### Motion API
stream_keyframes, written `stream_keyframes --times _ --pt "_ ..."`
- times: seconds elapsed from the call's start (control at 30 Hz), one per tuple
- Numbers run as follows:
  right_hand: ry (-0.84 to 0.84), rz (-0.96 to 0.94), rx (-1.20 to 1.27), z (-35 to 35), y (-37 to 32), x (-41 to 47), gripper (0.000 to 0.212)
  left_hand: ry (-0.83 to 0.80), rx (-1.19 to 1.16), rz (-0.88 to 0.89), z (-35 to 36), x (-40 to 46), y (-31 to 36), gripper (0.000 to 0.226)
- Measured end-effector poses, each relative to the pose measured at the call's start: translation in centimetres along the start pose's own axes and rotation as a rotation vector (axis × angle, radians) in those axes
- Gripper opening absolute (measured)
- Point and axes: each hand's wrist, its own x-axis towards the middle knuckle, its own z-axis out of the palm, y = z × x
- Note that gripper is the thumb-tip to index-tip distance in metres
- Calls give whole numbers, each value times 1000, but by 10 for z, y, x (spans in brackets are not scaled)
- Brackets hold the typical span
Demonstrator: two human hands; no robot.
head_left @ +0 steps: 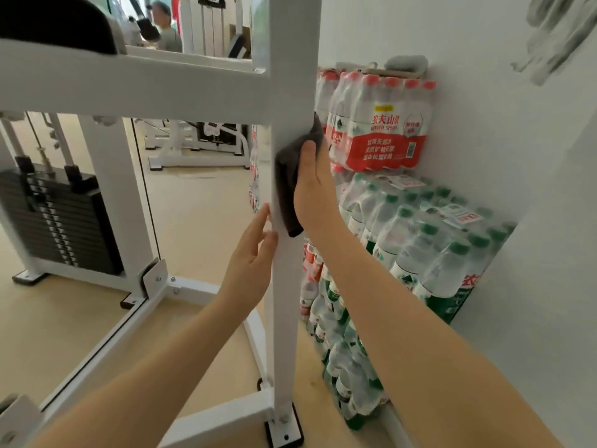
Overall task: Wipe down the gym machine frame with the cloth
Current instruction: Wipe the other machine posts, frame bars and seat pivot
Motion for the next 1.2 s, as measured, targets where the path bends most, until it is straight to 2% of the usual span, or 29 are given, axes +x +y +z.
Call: stream_keyframes --times 0.13,0.23,0.3,0.37,0.47,0.6,0.73,0.9,1.0,1.1,1.2 --pt "-136 4 -19 -12 19 -2 43 49 109 56 5 3 -12 55" --pt "-263 109 2 -14 67 -38 49 148 231 99 10 8 -20 60" --pt "-267 157 -9 -13 93 -62 58 187 257 163 14 7 -26 61" --pt "-276 180 10 -12 102 -74 57 186 248 183 13 6 -27 62" --pt "-243 218 57 -14 89 -72 47 138 192 140 9 10 -25 60" --pt "-95 117 -35 -8 58 -49 50 87 -44 52 5 8 -19 45" --pt "2 123 -21 3 45 -40 52 97 -129 22 6 7 -11 36" --pt "-12 150 78 6 79 -76 66 63 -152 50 6 10 -24 39" --pt "-53 299 54 9 118 -117 68 23 -157 72 2 8 -33 38" --pt "-82 419 28 9 142 -142 64 -1 -166 74 3 8 -40 40" --pt "-72 398 10 7 133 -135 53 -5 -177 88 3 7 -43 41"
